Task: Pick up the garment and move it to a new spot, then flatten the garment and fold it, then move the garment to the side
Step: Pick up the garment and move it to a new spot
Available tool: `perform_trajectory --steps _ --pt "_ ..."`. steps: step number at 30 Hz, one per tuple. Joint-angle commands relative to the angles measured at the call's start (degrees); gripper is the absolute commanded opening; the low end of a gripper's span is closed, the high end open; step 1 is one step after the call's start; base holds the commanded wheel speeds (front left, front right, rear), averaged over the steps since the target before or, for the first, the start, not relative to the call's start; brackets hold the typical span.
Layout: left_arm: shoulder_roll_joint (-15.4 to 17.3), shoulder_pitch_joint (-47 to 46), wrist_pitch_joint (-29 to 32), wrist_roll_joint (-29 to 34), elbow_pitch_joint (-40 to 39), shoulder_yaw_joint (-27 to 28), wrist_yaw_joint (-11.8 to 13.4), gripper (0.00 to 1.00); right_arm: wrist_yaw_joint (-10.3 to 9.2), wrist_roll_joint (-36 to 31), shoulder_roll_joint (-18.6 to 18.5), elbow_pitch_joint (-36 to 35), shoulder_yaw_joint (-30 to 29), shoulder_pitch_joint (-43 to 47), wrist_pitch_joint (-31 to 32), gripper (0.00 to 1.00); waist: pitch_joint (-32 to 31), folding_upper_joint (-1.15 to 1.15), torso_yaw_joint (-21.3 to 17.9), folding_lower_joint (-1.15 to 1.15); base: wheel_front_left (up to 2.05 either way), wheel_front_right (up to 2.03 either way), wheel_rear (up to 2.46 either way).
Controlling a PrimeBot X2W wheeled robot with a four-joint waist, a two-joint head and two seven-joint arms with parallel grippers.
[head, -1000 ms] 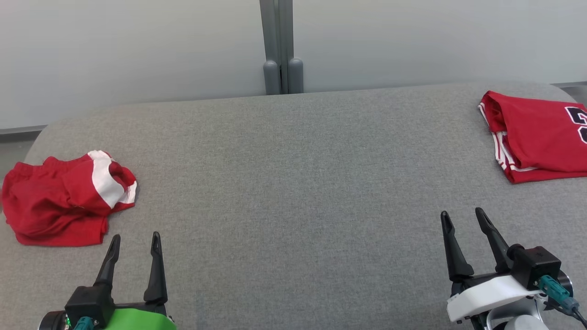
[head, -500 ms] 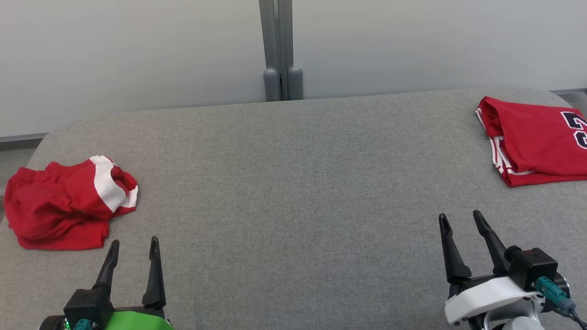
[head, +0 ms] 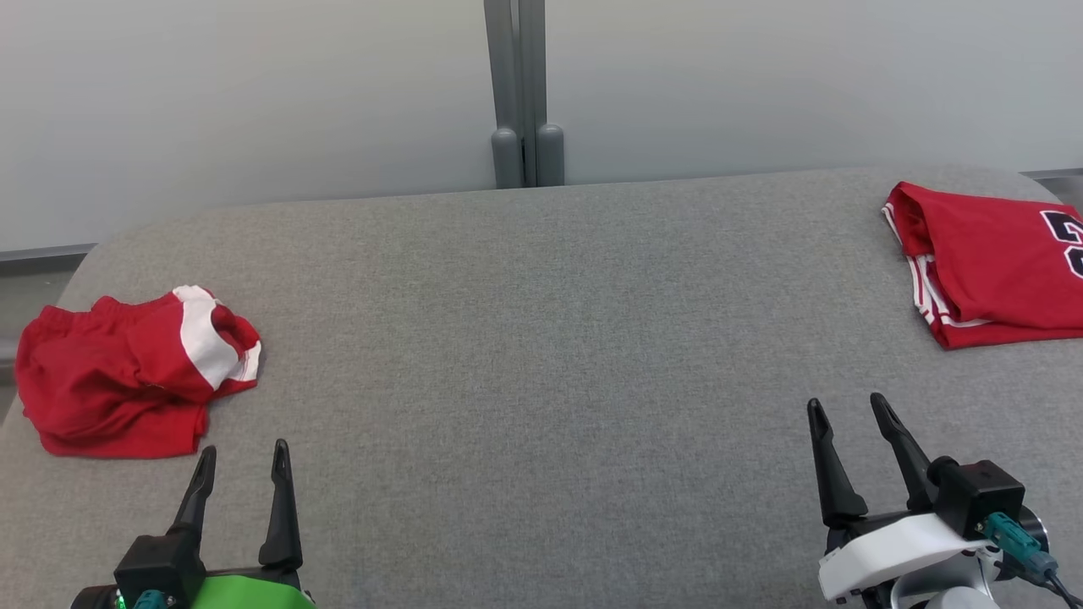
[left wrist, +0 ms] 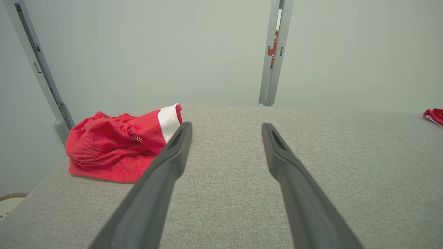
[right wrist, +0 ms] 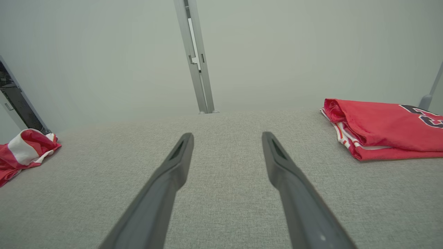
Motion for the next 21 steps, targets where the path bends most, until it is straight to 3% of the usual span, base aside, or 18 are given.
perform_trajectory --steps 1,11,21 --pt "0.0 0.2 0.0 0.0 0.1 0.2 -0.3 1.0 -0.11 0.0 0.0 0.2 0.0 0.7 -0.1 1.0 0.0 0.0 0.3 0.0 0.0 0.0 0.0" --pt "0.4 -0.3 0.0 0.1 0.2 1.5 -0.1 1.0 -0.11 0.1 0.5 0.4 0.5 0.8 -0.1 1.0 0.2 0.0 4.4 0.0 0.0 0.0 0.0" --pt "1.0 -0.6 0.0 0.3 -0.4 2.8 0.3 1.0 -0.1 0.0 0.9 -0.1 0.3 0.8 -0.1 1.0 2.0 0.0 13.3 0.0 0.0 0.0 0.0"
